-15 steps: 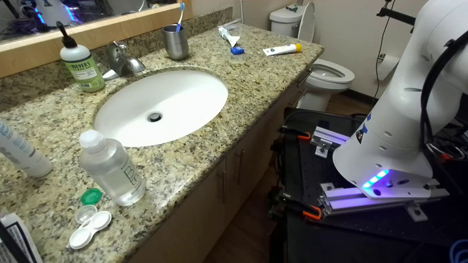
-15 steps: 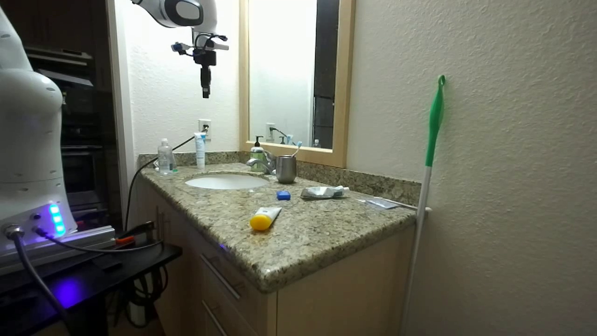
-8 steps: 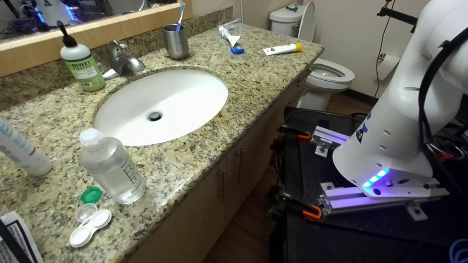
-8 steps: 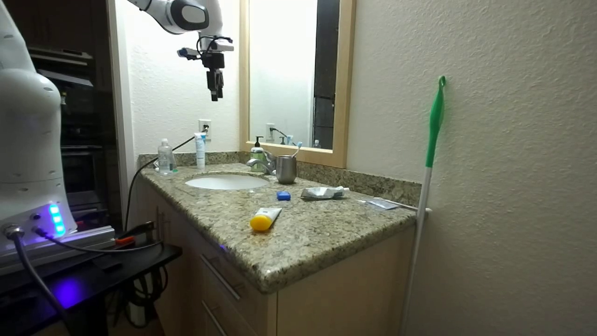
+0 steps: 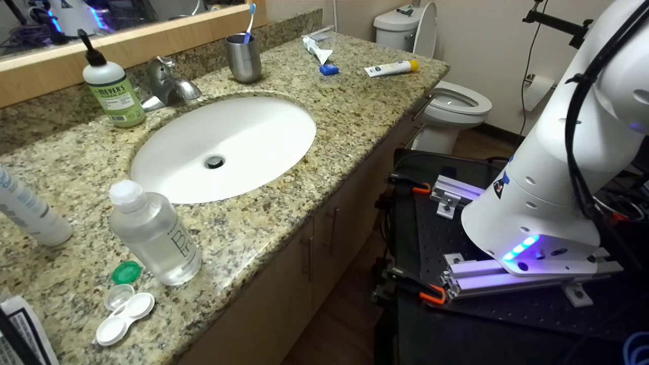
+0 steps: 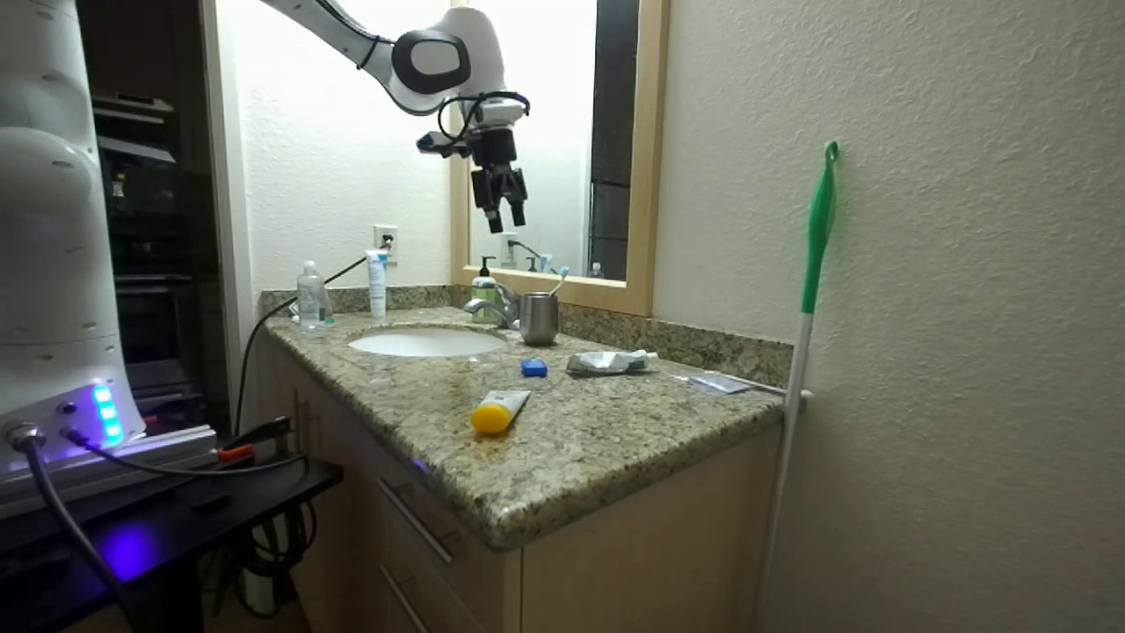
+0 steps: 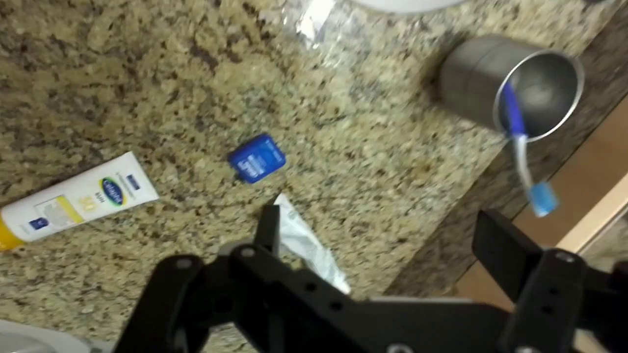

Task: Move the blue case to the left side of the sink counter and then put it back on the right side of the sink counter

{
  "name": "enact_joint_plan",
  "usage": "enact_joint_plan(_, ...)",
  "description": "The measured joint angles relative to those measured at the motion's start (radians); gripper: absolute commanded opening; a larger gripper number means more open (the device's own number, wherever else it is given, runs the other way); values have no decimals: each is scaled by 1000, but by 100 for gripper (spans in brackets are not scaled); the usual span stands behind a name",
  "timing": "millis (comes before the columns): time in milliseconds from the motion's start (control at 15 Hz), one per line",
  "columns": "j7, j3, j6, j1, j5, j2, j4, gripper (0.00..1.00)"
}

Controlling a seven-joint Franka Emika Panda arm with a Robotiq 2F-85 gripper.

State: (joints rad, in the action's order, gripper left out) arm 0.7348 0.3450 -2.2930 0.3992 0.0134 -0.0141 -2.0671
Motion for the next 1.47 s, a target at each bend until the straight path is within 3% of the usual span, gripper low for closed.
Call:
enact_joint_plan(400, 59, 22, -5, 4, -20, 66, 42, 100)
enact_joint_plan(733, 282, 53, -3, 2, -164, 164, 35, 100)
enact_joint_plan(1467, 335, 69, -49, 3, -82, 244, 20, 100)
